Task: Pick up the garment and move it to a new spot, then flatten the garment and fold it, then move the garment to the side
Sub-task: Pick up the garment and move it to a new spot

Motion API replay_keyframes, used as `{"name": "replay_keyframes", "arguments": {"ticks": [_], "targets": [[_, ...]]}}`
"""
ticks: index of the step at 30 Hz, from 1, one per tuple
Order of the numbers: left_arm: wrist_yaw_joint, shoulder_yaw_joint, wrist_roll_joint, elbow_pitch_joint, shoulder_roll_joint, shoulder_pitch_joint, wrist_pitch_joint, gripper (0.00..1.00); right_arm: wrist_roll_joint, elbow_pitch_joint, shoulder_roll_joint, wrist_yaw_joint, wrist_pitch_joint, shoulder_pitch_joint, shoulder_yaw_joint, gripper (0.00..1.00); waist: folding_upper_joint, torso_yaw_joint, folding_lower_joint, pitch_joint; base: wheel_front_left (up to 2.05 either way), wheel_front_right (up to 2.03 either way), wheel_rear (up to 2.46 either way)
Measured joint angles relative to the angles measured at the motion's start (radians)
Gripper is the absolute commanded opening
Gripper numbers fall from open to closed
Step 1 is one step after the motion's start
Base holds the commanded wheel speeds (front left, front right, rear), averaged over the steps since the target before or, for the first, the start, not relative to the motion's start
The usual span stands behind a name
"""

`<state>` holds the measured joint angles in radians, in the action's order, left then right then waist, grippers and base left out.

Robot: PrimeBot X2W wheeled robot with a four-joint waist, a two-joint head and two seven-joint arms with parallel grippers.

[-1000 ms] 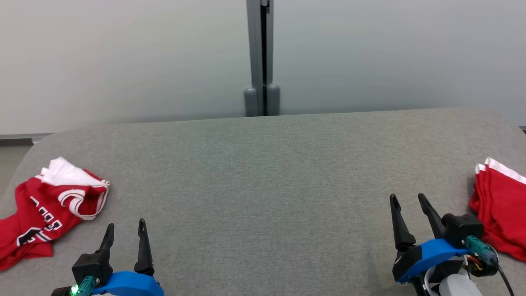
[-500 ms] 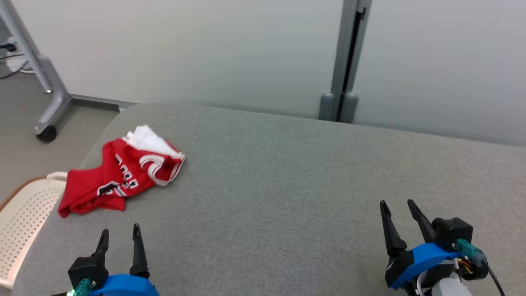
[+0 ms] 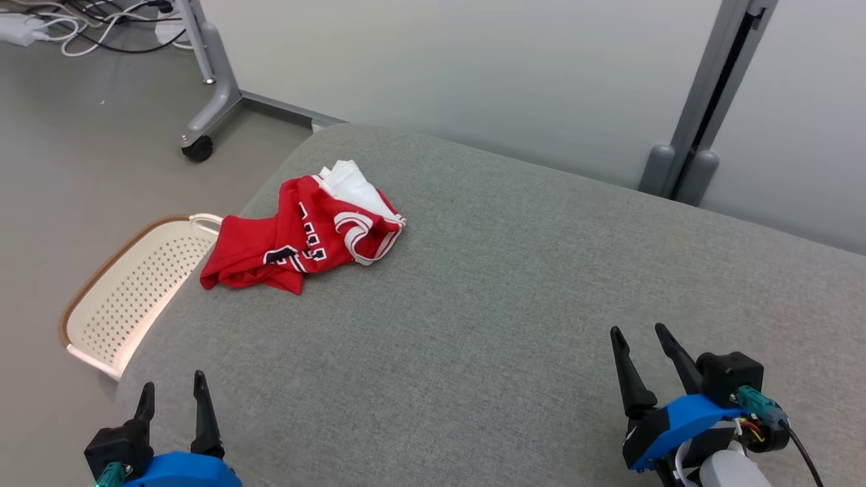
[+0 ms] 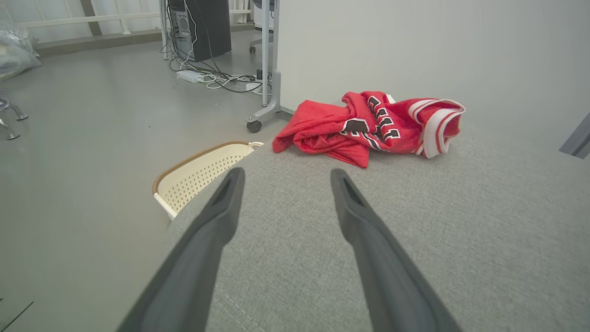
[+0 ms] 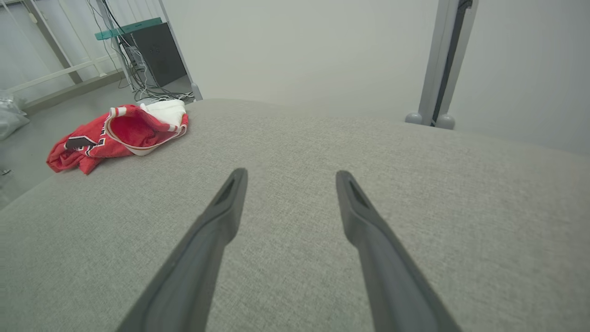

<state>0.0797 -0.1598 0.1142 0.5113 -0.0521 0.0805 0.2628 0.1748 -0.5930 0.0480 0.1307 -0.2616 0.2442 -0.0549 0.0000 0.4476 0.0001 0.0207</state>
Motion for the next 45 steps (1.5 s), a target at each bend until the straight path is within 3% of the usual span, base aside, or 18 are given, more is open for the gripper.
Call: {"name": "replay_keyframes", "arguments": {"ticks": [6,16,25,34,44,45], "targets": [[0.016,-0.024,0.002,0.006,0.0,0.006,0.0,1.0,0.0,-0.005,0.0,0.0,0.0,0.012,-0.013,1.0,0.0,0.022,0.0,0.03,0.0,0.0,0.0],[0.044,-0.044,0.063,0.102,-0.026,0.136,0.0,1.0,-0.052,0.007,0.0,0.0,0.0,0.074,-0.025,1.0,0.0001,-0.042,0.0002,0.145,0.0,0.0,0.0],[0.05,0.046,0.193,0.166,-0.139,0.358,0.0,1.0,-0.105,0.044,0.0,0.0,0.0,0.162,-0.057,1.0,0.0003,-0.113,0.0003,0.302,0.0,0.0,0.0],[0.05,0.117,0.271,0.283,-0.259,0.474,0.0,1.0,-0.129,0.091,-0.004,0.0,-0.003,0.205,-0.084,1.0,0.0002,-0.189,0.0,0.396,0.0,0.0,0.0],[0.05,0.157,0.313,0.437,-0.316,0.541,0.0,1.0,-0.146,0.122,-0.008,0.001,-0.004,0.219,-0.065,1.0,0.0001,-0.235,-0.0001,0.444,0.0,0.0,0.0],[0.05,0.168,0.323,0.45,-0.318,0.542,0.0,0.94,-0.146,0.123,-0.008,0.001,-0.005,0.219,-0.064,1.0,0.0,-0.236,-0.0001,0.445,0.0,0.0,0.0]]}}
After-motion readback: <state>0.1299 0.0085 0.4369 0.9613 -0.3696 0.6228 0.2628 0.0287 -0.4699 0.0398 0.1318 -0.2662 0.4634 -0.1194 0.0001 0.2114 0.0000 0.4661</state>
